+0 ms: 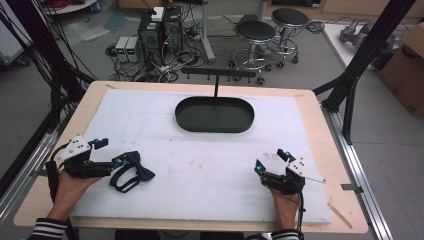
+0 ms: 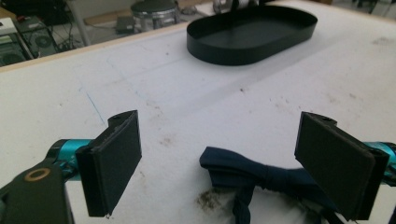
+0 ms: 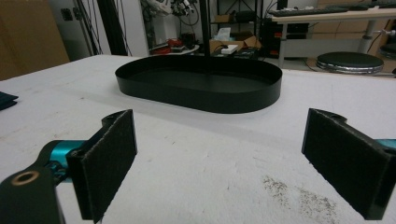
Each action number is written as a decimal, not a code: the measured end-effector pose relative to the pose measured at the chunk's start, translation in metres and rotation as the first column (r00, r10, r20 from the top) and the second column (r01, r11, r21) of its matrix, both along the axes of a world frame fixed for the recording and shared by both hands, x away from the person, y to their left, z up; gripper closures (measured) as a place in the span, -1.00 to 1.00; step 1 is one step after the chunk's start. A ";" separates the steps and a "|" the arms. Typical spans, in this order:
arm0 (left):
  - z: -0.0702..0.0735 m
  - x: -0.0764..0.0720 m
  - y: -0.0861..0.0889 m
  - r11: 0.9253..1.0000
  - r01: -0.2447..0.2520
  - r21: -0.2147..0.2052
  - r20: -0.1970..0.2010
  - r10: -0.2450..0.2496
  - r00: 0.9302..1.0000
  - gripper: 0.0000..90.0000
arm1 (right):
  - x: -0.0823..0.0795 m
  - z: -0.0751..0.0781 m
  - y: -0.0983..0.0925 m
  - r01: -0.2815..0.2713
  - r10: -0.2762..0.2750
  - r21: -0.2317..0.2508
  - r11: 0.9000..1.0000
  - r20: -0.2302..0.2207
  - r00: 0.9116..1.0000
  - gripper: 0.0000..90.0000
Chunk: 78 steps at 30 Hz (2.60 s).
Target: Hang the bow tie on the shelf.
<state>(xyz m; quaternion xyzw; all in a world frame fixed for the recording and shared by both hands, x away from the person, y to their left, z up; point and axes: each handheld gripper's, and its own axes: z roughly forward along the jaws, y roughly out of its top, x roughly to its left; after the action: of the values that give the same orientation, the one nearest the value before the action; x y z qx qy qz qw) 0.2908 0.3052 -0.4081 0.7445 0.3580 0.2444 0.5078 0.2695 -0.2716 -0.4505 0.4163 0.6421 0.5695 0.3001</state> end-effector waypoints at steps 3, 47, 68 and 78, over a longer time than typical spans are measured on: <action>0.004 0.003 -0.001 0.999 0.023 0.037 -0.028 -0.022 0.999 -0.66 | 0.000 0.000 0.000 -0.003 0.003 0.001 1.000 -0.002 1.000 -0.79; -0.001 0.028 -0.029 0.909 0.274 0.315 -0.503 -0.085 0.860 -0.05 | 0.000 0.000 0.000 -0.001 0.001 0.003 1.000 -0.005 1.000 -0.79; -0.010 0.038 -0.033 0.912 0.259 0.318 -0.537 -0.052 0.842 0.52 | 0.000 0.000 -0.001 0.007 -0.007 0.011 1.000 0.003 1.000 -0.79; -0.009 0.035 -0.036 0.911 0.247 0.330 -0.530 -0.038 0.847 0.90 | -0.001 0.000 -0.001 0.009 -0.009 0.015 1.000 0.006 1.000 -0.79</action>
<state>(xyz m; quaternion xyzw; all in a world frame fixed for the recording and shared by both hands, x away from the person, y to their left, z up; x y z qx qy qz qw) 0.3260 0.2691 -0.4172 0.8923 0.3674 0.0637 0.2545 0.2687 -0.2730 -0.4507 0.4194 0.6352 0.5742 0.3017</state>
